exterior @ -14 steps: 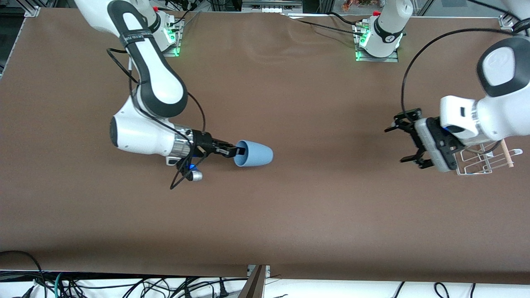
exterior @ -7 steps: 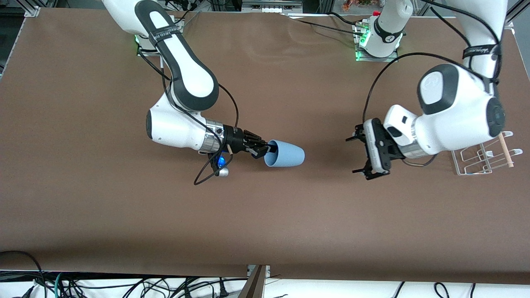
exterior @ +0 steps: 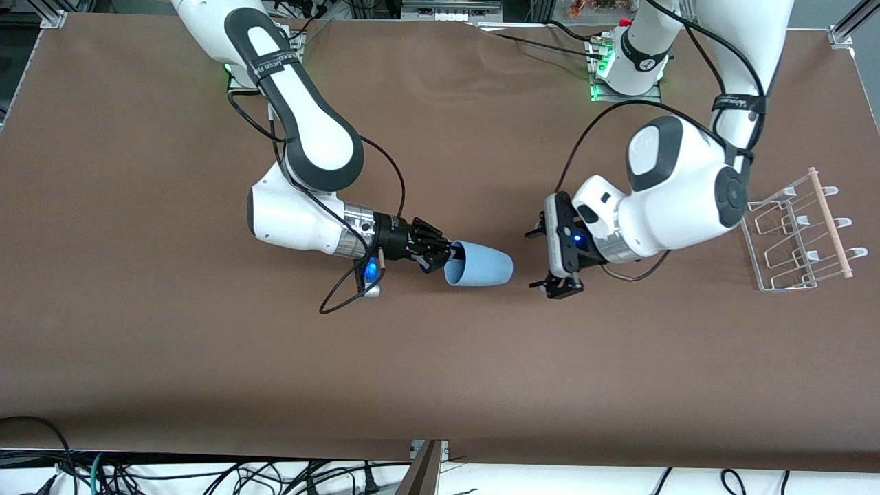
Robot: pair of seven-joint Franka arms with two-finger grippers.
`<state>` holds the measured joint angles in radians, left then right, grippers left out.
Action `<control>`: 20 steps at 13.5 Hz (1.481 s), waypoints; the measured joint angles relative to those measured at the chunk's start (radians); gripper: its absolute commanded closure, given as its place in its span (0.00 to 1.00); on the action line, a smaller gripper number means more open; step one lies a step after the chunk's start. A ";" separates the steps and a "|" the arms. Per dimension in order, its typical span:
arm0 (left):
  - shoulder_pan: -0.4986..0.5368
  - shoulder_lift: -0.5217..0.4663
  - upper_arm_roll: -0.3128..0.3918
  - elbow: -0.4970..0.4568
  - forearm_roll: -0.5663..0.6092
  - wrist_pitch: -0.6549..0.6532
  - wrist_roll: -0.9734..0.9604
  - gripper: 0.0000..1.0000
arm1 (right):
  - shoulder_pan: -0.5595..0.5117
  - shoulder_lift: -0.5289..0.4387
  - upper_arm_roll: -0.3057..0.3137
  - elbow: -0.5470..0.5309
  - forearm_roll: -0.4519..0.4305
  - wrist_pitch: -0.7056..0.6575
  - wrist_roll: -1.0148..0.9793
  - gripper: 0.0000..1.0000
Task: Transfer cup to left arm and place on rack
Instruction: 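Carry the cup toward the left gripper while the left gripper approaches, then grasp the cup with the left gripper and open the right gripper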
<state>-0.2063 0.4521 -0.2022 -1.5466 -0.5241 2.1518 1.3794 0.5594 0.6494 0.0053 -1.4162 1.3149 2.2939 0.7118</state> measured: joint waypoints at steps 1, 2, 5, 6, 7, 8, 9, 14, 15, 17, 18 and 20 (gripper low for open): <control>-0.012 0.001 -0.003 0.000 0.000 0.024 0.000 0.00 | 0.003 0.002 0.000 0.000 0.028 0.005 0.002 1.00; -0.020 0.002 -0.004 0.000 0.000 0.040 0.000 0.00 | 0.004 0.002 0.000 0.000 0.048 0.007 0.002 1.00; -0.042 0.015 -0.004 0.000 0.000 0.086 -0.001 0.00 | 0.005 0.003 -0.002 0.000 0.057 0.007 0.034 1.00; -0.045 0.020 -0.004 0.000 0.000 0.094 -0.002 0.00 | 0.005 0.005 -0.003 -0.001 0.057 0.007 0.041 1.00; -0.046 0.024 -0.004 0.000 0.000 0.097 -0.003 0.00 | 0.005 0.007 -0.003 -0.001 0.057 0.007 0.054 1.00; -0.048 0.027 -0.004 0.000 0.000 0.100 -0.005 0.00 | 0.005 0.008 -0.003 -0.001 0.057 0.007 0.075 1.00; -0.051 0.030 -0.003 0.000 0.001 0.107 -0.007 0.00 | 0.005 0.008 -0.003 -0.001 0.057 0.009 0.098 1.00; -0.072 0.041 0.001 0.003 0.055 0.133 -0.069 0.00 | 0.017 0.008 -0.002 0.001 0.057 0.020 0.178 1.00; -0.080 0.048 0.000 0.003 0.055 0.152 -0.081 0.00 | 0.019 0.008 -0.002 0.003 0.057 0.023 0.179 1.00; -0.093 0.062 0.000 0.003 0.057 0.185 -0.097 0.40 | 0.019 0.008 -0.002 0.006 0.057 0.023 0.181 1.00; -0.095 0.069 0.000 0.005 0.062 0.198 -0.097 0.67 | 0.019 0.008 -0.002 0.005 0.057 0.022 0.181 1.00; -0.094 0.074 0.001 0.009 0.071 0.206 -0.100 0.82 | 0.020 0.008 -0.001 0.006 0.057 0.018 0.186 1.00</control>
<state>-0.3005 0.5258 -0.2015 -1.5374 -0.4527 2.3576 1.2795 0.5798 0.6574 0.0039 -1.4106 1.3718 2.3122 0.8979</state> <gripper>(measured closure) 0.278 0.952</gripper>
